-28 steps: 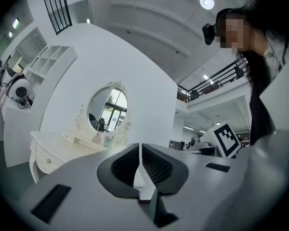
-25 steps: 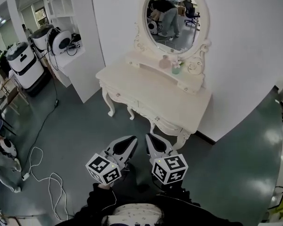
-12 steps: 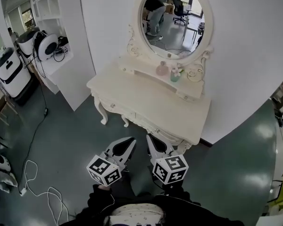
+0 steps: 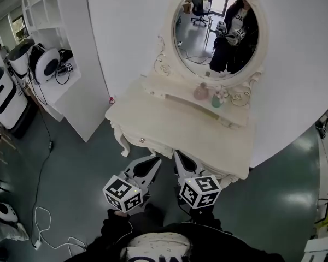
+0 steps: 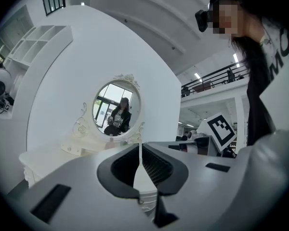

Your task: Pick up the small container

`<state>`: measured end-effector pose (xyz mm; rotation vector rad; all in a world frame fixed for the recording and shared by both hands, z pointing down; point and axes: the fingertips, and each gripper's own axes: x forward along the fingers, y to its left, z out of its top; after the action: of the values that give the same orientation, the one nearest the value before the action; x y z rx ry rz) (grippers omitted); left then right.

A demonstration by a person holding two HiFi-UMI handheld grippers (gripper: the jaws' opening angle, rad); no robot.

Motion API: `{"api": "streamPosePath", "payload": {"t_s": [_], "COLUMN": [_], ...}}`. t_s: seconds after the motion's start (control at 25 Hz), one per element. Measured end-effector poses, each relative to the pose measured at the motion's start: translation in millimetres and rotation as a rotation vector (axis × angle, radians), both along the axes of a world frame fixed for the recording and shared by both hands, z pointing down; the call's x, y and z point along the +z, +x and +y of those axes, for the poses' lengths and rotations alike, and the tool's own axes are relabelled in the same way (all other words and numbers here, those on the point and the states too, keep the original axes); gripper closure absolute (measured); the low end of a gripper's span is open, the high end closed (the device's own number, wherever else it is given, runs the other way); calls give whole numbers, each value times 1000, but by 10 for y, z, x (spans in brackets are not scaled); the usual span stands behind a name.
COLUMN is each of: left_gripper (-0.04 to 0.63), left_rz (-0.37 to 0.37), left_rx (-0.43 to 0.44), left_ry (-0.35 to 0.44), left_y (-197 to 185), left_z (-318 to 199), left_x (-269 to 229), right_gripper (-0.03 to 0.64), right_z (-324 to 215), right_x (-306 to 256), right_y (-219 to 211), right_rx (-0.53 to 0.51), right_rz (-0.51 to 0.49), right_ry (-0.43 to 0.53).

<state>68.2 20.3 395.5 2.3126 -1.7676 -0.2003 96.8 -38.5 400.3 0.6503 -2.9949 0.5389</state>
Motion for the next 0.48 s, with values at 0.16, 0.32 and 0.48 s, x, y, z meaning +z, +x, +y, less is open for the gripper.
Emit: {"api": "streamPosePath", "payload": {"t_s": [0.16, 0.32, 0.48], "left_gripper": [595, 595, 595], "left_rz": [2, 43, 73], "left_rx": [44, 94, 138], "left_ry": [3, 4, -3], "left_y": [-350, -443, -450], "left_z": [-76, -225, -439], "left_x": [38, 106, 202], "right_gripper": [608, 607, 608], "right_z": [-43, -154, -345], "right_x": [54, 124, 203], "right_y": [-239, -289, -299], "right_rx": [63, 105, 147], "right_rz": [19, 62, 107], "right_ry": [4, -7, 7]}}
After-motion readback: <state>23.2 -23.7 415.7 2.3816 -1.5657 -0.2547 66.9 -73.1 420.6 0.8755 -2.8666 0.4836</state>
